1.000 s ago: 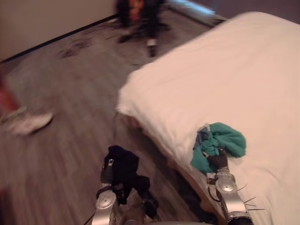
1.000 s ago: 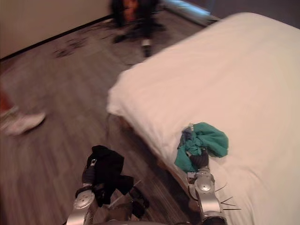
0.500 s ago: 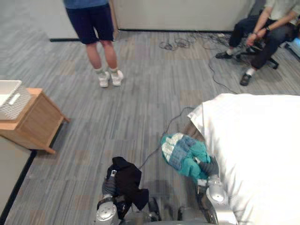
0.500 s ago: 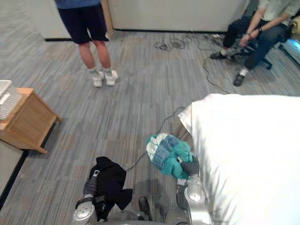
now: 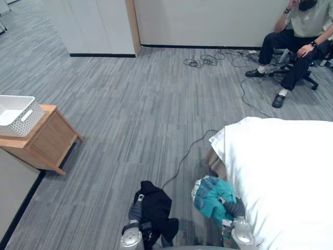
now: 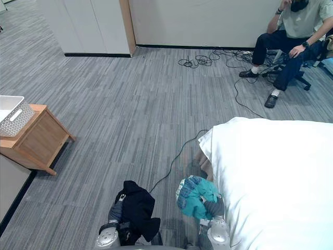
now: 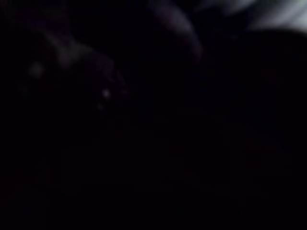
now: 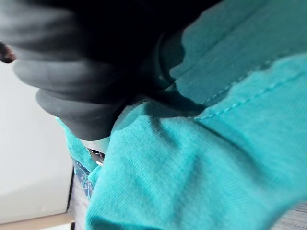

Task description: Tidy the bed and pick cloth on bed and put in laundry

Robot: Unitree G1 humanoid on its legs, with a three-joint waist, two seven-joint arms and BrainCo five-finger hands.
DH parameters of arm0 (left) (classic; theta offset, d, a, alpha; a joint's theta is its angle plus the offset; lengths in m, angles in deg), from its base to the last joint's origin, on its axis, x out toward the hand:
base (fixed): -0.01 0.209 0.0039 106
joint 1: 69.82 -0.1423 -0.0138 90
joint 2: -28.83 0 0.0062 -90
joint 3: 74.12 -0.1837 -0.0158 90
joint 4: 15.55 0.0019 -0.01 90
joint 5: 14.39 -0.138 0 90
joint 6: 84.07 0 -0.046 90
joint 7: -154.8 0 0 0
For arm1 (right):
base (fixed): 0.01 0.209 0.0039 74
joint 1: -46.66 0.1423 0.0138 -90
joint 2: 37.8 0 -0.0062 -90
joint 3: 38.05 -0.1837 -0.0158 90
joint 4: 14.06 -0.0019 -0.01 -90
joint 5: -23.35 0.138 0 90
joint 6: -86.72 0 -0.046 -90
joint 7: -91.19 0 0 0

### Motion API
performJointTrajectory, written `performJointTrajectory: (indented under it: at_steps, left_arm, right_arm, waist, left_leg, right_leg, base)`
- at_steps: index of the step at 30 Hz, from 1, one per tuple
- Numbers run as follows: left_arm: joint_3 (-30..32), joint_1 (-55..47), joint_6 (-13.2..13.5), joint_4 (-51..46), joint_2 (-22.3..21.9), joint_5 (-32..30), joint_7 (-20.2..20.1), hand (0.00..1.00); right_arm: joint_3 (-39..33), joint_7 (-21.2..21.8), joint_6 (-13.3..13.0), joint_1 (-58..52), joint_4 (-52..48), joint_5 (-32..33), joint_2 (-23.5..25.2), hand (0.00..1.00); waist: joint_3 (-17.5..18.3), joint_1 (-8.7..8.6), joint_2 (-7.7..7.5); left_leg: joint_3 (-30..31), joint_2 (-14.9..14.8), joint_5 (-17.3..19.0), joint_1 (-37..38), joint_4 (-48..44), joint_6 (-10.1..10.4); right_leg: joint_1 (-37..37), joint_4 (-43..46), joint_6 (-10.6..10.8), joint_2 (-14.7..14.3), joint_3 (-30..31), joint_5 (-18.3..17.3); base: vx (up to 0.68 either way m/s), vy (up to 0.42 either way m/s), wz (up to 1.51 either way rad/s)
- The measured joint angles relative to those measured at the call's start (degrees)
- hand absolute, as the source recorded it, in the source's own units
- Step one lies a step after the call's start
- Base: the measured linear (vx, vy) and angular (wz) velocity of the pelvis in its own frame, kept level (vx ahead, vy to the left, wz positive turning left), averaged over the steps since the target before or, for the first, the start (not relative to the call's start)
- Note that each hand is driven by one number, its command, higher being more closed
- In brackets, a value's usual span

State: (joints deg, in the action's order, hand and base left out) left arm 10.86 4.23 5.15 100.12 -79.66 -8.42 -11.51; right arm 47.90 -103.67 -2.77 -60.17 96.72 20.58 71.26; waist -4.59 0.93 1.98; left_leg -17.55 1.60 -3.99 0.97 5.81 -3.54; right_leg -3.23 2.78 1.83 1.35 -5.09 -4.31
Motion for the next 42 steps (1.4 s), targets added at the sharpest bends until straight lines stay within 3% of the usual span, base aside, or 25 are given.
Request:
performJointTrajectory:
  at_steps: [5, 8, 10, 12, 14, 17, 19, 20, 21, 23, 24, 25, 27, 30, 31, 32, 33, 34, 35, 36, 37, 38, 39, 40, 42]
  left_arm:
    - [6.3, 0.9, 0.0, 4.7, 0.9, 0.1, -0.1, 1.00]
    - [10.3, 2.4, 0.1, 4.1, 0.4, 0.2, -0.3, 1.00]
    - [12.4, 3.8, 0.1, 3.0, 0.3, 0.2, -0.5, 1.00]
    - [12.5, 1.8, 0.0, 1.8, 0.2, 0.2, -0.4, 1.00]
    - [12.5, 1.5, 0.0, 1.8, 0.4, 0.2, -0.5, 1.00]
    - [12.6, 1.6, 0.0, 1.8, 0.0, -0.1, -1.2, 1.00]
    - [13.3, 1.2, -0.3, 1.9, -0.2, -0.3, -1.3, 1.00]
    - [13.6, 0.9, -0.4, 1.9, 0.0, -0.5, -1.3, 1.00]
    - [14.1, 1.0, -0.6, 1.8, 0.4, -0.7, -1.1, 1.00]
    - [14.2, 1.0, -0.7, 1.8, 1.0, -0.7, -1.3, 1.00]
    - [13.3, 1.4, -0.8, 1.8, 1.7, -0.9, -1.2, 1.00]
    - [12.0, 1.6, -1.1, 1.8, 3.3, -0.9, -1.0, 1.00]
    - [11.1, 1.9, -1.1, 1.3, 4.5, -0.9, -0.9, 1.00]
    - [10.7, 4.7, -0.9, 0.7, 5.0, -0.6, -0.8, 1.00]
    - [10.2, 6.5, -0.9, 0.8, 4.9, -0.4, -0.8, 1.00]
    - [9.9, 7.7, -0.6, 0.9, 4.7, -0.2, -0.8, 1.00]
    - [9.9, 7.7, -0.6, 0.9, 4.7, -0.2, -0.8, 1.00]
    - [9.5, 7.8, -0.5, 1.0, 4.6, -0.2, -0.8, 1.00]
    - [9.6, 7.5, -0.5, 1.1, 4.9, -0.1, -0.8, 1.00]
    - [9.7, 6.7, -0.5, 1.5, 3.7, 0.0, -0.8, 1.00]
    - [9.9, 5.8, -0.2, 1.4, 1.7, 0.0, -0.9, 1.00]
    - [10.2, 5.8, -0.1, 1.4, 1.1, 0.1, -0.9, 1.00]
    - [10.6, 5.4, -0.1, 1.4, -0.3, 0.3, -0.9, 1.00]
    - [10.6, 4.8, 0.0, 1.6, -1.0, 1.2, -1.0, 1.00]
    - [11.7, 3.4, 0.2, 1.2, -0.9, 2.5, -1.2, 1.00]
  right_arm:
    - [-3.0, 0.0, 1.4, 0.3, 5.6, 1.2, -0.4, 1.00]
    - [-3.2, 0.0, 2.2, 0.4, 4.0, 1.9, -0.5, 1.00]
    - [-2.8, 0.0, 2.4, 0.7, 1.3, 2.4, -1.3, 1.00]
    - [-2.9, 0.0, 2.4, 1.6, -1.1, 2.4, -2.2, 1.00]
    - [-3.0, 0.0, 2.3, 4.0, -0.7, 2.4, -3.1, 1.00]
    - [-4.1, 0.0, 2.6, 8.2, 2.8, 2.4, -5.7, 1.00]
    - [-3.9, 0.4, 2.7, 9.4, 3.5, 1.5, -6.5, 1.00]
    - [-3.9, 0.6, 2.9, 9.5, 4.0, 0.9, -5.9, 1.00]
    - [-2.8, 1.1, 3.1, 9.2, 4.8, 0.2, -5.4, 1.00]
    - [-2.4, 1.5, 3.2, 10.1, 4.9, -0.2, -4.6, 1.00]
    - [-2.2, 1.6, 3.2, 10.3, 4.9, -0.2, -3.9, 1.00]
    - [-1.6, 1.7, 3.2, 10.2, 4.8, -0.2, -3.8, 1.00]
    - [-1.6, 1.8, 3.2, 10.2, 4.3, -0.4, -4.0, 1.00]
    - [-1.6, 2.2, 3.1, 10.7, 1.3, -1.0, -4.1, 1.00]
    - [-1.7, 2.5, 3.0, 11.4, 0.4, -1.4, -4.4, 1.00]
    - [-1.8, 2.5, 3.0, 11.7, 0.1, -1.4, -4.5, 1.00]
    - [-1.7, 2.5, 3.1, 11.7, 0.0, -1.4, -4.5, 1.00]
    - [-1.5, 2.6, 3.5, 11.4, -1.0, -2.3, -4.7, 1.00]
    - [-1.3, 2.6, 3.5, 11.3, -1.1, -2.4, -4.9, 1.00]
    - [-0.1, 2.7, 3.8, 11.6, -0.9, -2.6, -6.1, 1.00]
    - [0.9, 3.0, 3.8, 13.1, -1.0, -3.0, -7.4, 1.00]
    - [0.9, 3.0, 3.8, 13.5, -1.2, -3.0, -7.6, 1.00]
    - [1.4, 3.2, 3.8, 13.9, -1.7, -3.0, -8.1, 1.00]
    - [2.4, 3.6, 3.8, 14.5, -1.7, -3.0, -8.4, 1.00]
    - [2.9, 3.7, 3.5, 15.1, -1.8, -2.6, -8.7, 1.00]
  waist:
    - [-0.5, 0.04, -0.39]
    - [-3.2, 1.55, -0.56]
    - [-6.0, 3.06, -0.71]
    - [-6.4, 3.65, -0.36]
    - [-6.7, 3.72, -0.32]
    - [-6.8, 4.88, 0.08]
    - [-6.6, 4.84, 0.84]
    - [-6.9, 4.70, -0.96]
    - [-6.5, 4.86, -3.74]
    - [-7.3, 4.45, -4.06]
    - [-8.6, 3.68, -4.77]
    - [-9.5, 2.87, -4.03]
    - [-9.6, 1.48, -3.72]
    - [-9.7, 0.29, -3.28]
    - [-10.3, -0.60, -2.30]
    - [-10.3, -1.26, -2.48]
    - [-10.2, -1.32, -2.52]
    - [-10.6, -1.59, -3.25]
    - [-10.8, -1.53, -3.00]
    - [-11.0, -1.25, -1.10]
    - [-10.9, -1.05, 2.20]
    - [-11.2, -1.05, 3.00]
    - [-12.0, 0.25, 4.51]
    - [-12.6, 0.58, 5.57]
    - [-13.7, 3.35, 3.52]
  left_leg:
    - [0.1, -0.5, 0.9, 0.6, -1.0, 2.1]
    - [0.4, -2.9, 7.1, -3.9, -14.1, 4.6]
    - [0.2, -7.2, 7.8, -13.7, -35.6, 6.7]
    - [0.5, -11.8, 9.0, -21.7, -48.8, 6.0]
    - [0.9, -11.9, 10.0, -23.5, -43.6, 6.1]
    - [-0.2, -10.5, 6.1, -20.2, -16.0, 11.4]
    - [0.0, -10.5, 3.6, -18.5, -12.2, 9.6]
    - [0.0, -9.0, 3.0, -17.6, -12.6, 8.8]
    - [0.0, -6.5, 3.5, -16.4, -13.4, 7.2]
    - [0.0, -6.6, 5.8, -13.6, -16.7, 4.6]
    - [0.2, -6.4, 9.3, -9.1, -17.6, 4.6]
    - [1.1, -6.4, 11.6, -4.9, -17.4, 4.6]
    - [2.0, -6.6, 13.1, 2.2, -13.9, 3.9]
    - [3.8, -7.5, 15.1, 6.3, -11.3, 3.7]
    - [5.7, -8.8, 16.5, 8.0, -10.4, 4.9]
    - [7.5, -9.2, 17.8, 9.8, -9.5, 5.6]
    - [7.7, -9.2, 18.1, 10.0, -9.5, 5.9]
    - [8.9, -9.6, 19.9, 14.7, -8.6, 8.5]
    - [9.0, -9.9, 20.3, 16.3, -8.6, 9.2]
    - [8.8, -12.7, 20.2, 18.6, -11.0, 9.6]
    - [9.6, -17.5, 18.1, 13.4, -23.8, 9.2]
    - [10.2, -19.3, 15.7, 10.2, -30.6, 8.6]
    - [11.8, -23.6, 7.3, 3.4, -45.3, 5.2]
    - [12.7, -26.9, 6.2, -1.8, -57.6, 4.5]
    - [9.3, -27.2, 9.6, -9.5, -73.1, 1.9]
  right_leg:
    - [-1.1, 0.9, -0.7, -0.3, -0.7, -1.1]
    - [-2.7, 2.0, -2.8, -0.2, -2.7, -3.0]
    - [-4.1, 1.8, -4.4, -0.5, -4.0, -3.8]
    - [-4.8, 1.0, -4.5, -0.4, -4.7, -4.4]
    - [-4.5, 0.6, -4.2, 0.6, -4.0, -4.7]
    - [-4.2, -1.0, -2.1, 3.1, -1.7, -6.0]
    - [-5.8, -1.4, 0.4, 3.8, -0.7, -8.1]
    - [-6.7, -0.9, 1.4, 5.6, -0.8, -8.9]
    - [-4.9, 6.0, 3.9, 8.2, -0.1, -9.6]
    - [1.6, 25.5, 8.0, 9.5, 0.9, -7.7]
    - [7.1, 42.4, 12.8, 11.0, 1.1, -2.9]
    - [10.9, 52.8, 10.2, 11.8, -0.7, -4.2]
    - [15.6, 55.4, 4.6, 13.5, -7.6, -7.4]
    - [23.8, 37.7, 2.1, 11.4, -11.1, -8.4]
    - [26.1, 19.3, 1.5, 8.8, -10.1, -3.5]
    - [28.6, 7.0, 3.9, 8.8, -6.4, 1.7]
    - [28.8, 6.6, 4.2, 8.8, -5.9, 2.0]
    - [29.3, 4.9, 6.5, 9.8, -2.4, 3.3]
    - [29.2, 6.3, 5.6, 9.7, -2.0, 6.2]
    - [29.0, 12.6, 3.1, 8.0, -2.0, 12.8]
    - [28.4, 17.0, 2.3, 5.7, -4.9, 9.4]
    - [27.3, 17.0, 1.0, 4.8, -5.8, 8.0]
    - [23.1, 15.8, -0.4, 2.7, -7.4, 5.7]
    - [18.3, 13.9, -0.6, 0.7, -9.2, 4.6]
    - [7.3, 9.1, -3.0, -1.3, -9.2, 1.0]
  base:
    - [0.00, -0.027, 0.00]
    - [0.00, -0.076, 0.24]
    - [-0.04, -0.049, 0.30]
    - [0.02, -0.030, 0.08]
    - [0.18, 0.054, -0.08]
    - [0.38, 0.151, -0.24]
    - [0.43, 0.220, -0.25]
    - [0.66, 0.234, -0.22]
    - [0.56, 0.163, -0.24]
    - [0.55, 0.167, -0.19]
    - [0.64, 0.188, 0.06]
    - [0.65, 0.163, 0.14]
    - [0.52, 0.072, 0.31]
    - [0.65, -0.072, 0.53]
    - [0.95, -0.315, 1.09]
    - [0.70, -0.265, 0.92]
    - [0.77, -0.345, 1.07]
    - [0.48, -0.245, 0.71]
    - [0.83, -0.391, 0.77]
    - [0.82, -0.407, 0.37]
    - [0.81, -0.447, 0.32]
    - [0.73, -0.539, 0.24]
    - [0.71, -0.521, 0.23]
    - [0.70, -0.474, 0.19]
    - [0.73, -0.414, 0.02]
